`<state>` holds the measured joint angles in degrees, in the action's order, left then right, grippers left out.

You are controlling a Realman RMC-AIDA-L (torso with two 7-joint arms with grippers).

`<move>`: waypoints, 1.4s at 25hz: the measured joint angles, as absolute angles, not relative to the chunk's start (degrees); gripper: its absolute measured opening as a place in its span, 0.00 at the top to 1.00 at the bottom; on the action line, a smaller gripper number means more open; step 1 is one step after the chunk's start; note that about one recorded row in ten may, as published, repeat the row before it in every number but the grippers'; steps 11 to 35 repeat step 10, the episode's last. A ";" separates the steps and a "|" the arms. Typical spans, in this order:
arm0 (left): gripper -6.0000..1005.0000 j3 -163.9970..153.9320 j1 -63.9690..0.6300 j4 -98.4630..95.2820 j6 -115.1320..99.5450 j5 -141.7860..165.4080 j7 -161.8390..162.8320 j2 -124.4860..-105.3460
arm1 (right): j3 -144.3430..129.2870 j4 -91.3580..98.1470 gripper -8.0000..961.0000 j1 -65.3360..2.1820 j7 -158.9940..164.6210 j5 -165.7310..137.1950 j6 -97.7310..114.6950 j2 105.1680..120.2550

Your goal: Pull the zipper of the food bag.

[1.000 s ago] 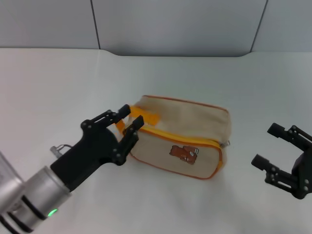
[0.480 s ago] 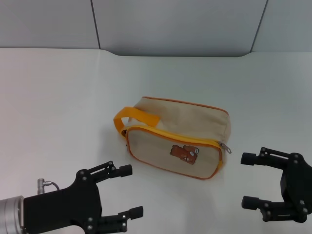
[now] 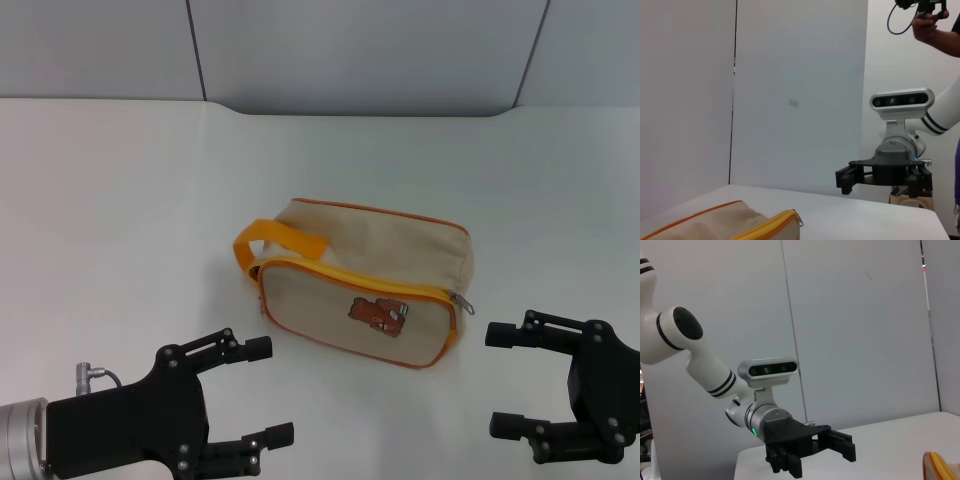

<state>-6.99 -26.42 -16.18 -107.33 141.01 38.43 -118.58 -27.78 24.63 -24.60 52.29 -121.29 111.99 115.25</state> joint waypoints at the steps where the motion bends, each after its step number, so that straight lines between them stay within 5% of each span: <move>1: 0.18 -7.00 -26.43 -16.19 -107.34 140.94 38.43 -118.60 | -27.78 24.64 0.13 -24.57 52.29 -121.29 111.98 115.25; 35: 0.18 -6.90 -26.41 -16.07 -107.41 140.80 38.33 -118.66 | -27.78 24.79 0.13 -24.46 52.17 -121.24 111.65 115.77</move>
